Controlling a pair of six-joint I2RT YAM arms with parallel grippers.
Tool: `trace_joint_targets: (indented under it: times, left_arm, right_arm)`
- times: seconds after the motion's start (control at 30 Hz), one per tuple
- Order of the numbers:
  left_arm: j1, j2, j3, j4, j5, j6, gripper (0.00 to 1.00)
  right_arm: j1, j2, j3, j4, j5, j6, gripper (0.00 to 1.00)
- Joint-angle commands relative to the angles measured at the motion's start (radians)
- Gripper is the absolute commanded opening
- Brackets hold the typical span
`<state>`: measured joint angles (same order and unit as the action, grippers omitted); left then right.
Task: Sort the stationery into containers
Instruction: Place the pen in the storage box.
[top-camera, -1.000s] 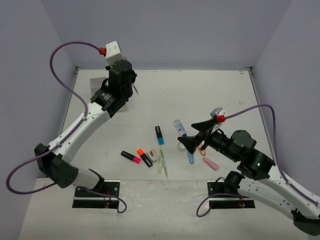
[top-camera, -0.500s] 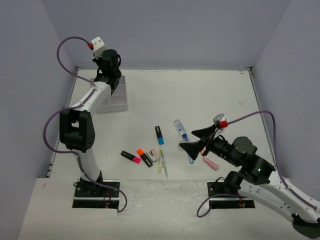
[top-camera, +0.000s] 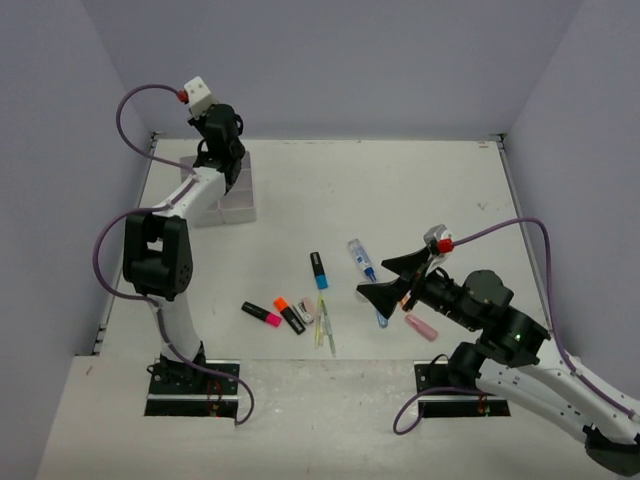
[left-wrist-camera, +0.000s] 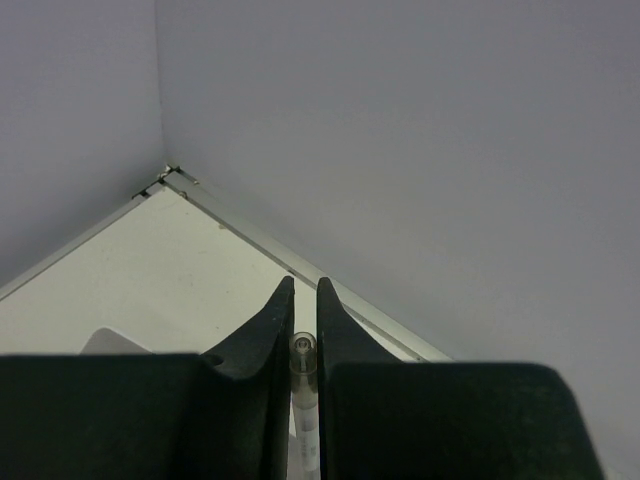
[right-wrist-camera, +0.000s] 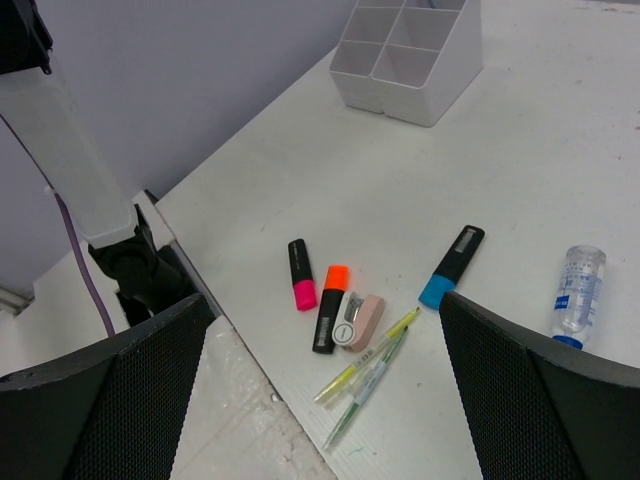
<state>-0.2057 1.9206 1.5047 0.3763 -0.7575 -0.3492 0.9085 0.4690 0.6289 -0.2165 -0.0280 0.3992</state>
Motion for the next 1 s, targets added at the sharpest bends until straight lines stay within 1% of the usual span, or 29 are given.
trace_joint_targets:
  times: [0.0,0.07,0.1,0.13,0.17,0.2,0.27,0.3,0.33,0.43,0.47,0.53,0.57,0.6,0.63,0.67,0.7,0.73,0.77,0.8,0.87,0.97]
  left_arm:
    - [0.006,0.024,-0.025,0.07,-0.001,-0.028,0.01]
    - [0.007,0.031,-0.037,0.06,0.005,-0.047,0.03]
    - [0.006,0.031,-0.046,0.055,0.004,-0.059,0.11]
    - [0.007,0.03,-0.055,0.053,0.005,-0.066,0.24]
    - [0.008,0.027,-0.06,0.053,0.006,-0.069,0.32]
    - [0.007,0.026,-0.065,0.052,0.009,-0.072,0.37]
    - [0.006,0.019,-0.064,0.033,0.015,-0.085,0.53]
    - [0.006,0.009,-0.063,0.015,0.017,-0.097,0.57]
    - [0.006,-0.008,-0.064,0.003,0.018,-0.108,0.6]
    - [0.002,-0.117,-0.066,-0.097,0.025,-0.184,0.64]
    - [0.0,-0.148,-0.03,-0.204,0.032,-0.217,0.7]
    - [-0.007,-0.21,0.071,-0.484,0.052,-0.294,0.86]
    - [-0.007,-0.236,0.144,-0.582,0.088,-0.342,0.95]
    - [-0.007,-0.259,0.199,-0.727,0.129,-0.377,1.0]
    - [-0.01,-0.298,0.221,-0.846,0.191,-0.397,1.0]
    - [-0.014,-0.336,0.215,-0.897,0.261,-0.41,1.0]
    - [-0.019,-0.369,0.152,-0.929,0.321,-0.415,1.0]
    - [-0.037,-0.457,0.04,-0.937,0.377,-0.416,1.0]
    - [-0.058,-0.53,-0.054,-0.93,0.389,-0.42,1.0]
    - [-0.08,-0.592,-0.081,-0.923,0.392,-0.422,1.0]
    - [-0.15,-0.754,-0.303,-0.913,0.386,-0.422,1.0]
    - [-0.184,-0.876,-0.438,-0.924,0.42,-0.392,1.0]
  right_arm:
    - [0.0,0.0,0.044,0.021,-0.008,-0.022,0.99]
    - [0.0,0.008,0.043,0.022,-0.003,-0.023,0.99]
    - [0.001,0.013,0.042,0.022,-0.001,-0.023,0.99]
    - [0.001,0.021,0.04,0.022,0.001,-0.023,0.99]
    - [0.001,0.03,0.038,0.022,0.003,-0.023,0.99]
    - [0.001,0.036,0.037,0.022,0.005,-0.023,0.99]
    - [0.001,0.047,0.032,0.022,0.013,-0.015,0.99]
    - [0.001,0.057,0.03,0.022,0.022,-0.007,0.99]
    - [0.001,0.072,0.03,0.022,0.035,0.006,0.99]
    - [-0.004,0.164,0.05,0.003,0.108,0.058,0.99]
    - [-0.005,0.211,0.07,-0.023,0.127,0.092,0.99]
    - [-0.005,0.347,0.116,-0.1,0.169,0.173,0.99]
    - [-0.004,0.43,0.145,-0.126,0.189,0.22,0.94]
    - [-0.003,0.501,0.168,-0.153,0.214,0.258,0.87]
    - [-0.003,0.575,0.182,-0.187,0.239,0.288,0.74]
    - [-0.001,0.635,0.193,-0.216,0.254,0.313,0.62]
    - [0.003,0.66,0.202,-0.224,0.255,0.325,0.55]
    - [0.013,0.721,0.203,-0.223,0.253,0.338,0.38]
    - [0.022,0.756,0.2,-0.217,0.251,0.35,0.34]
    - [0.03,0.766,0.198,-0.215,0.25,0.354,0.33]
    - [0.067,0.795,0.203,-0.216,0.262,0.39,0.33]
    - [0.141,0.861,0.241,-0.251,0.284,0.419,0.31]
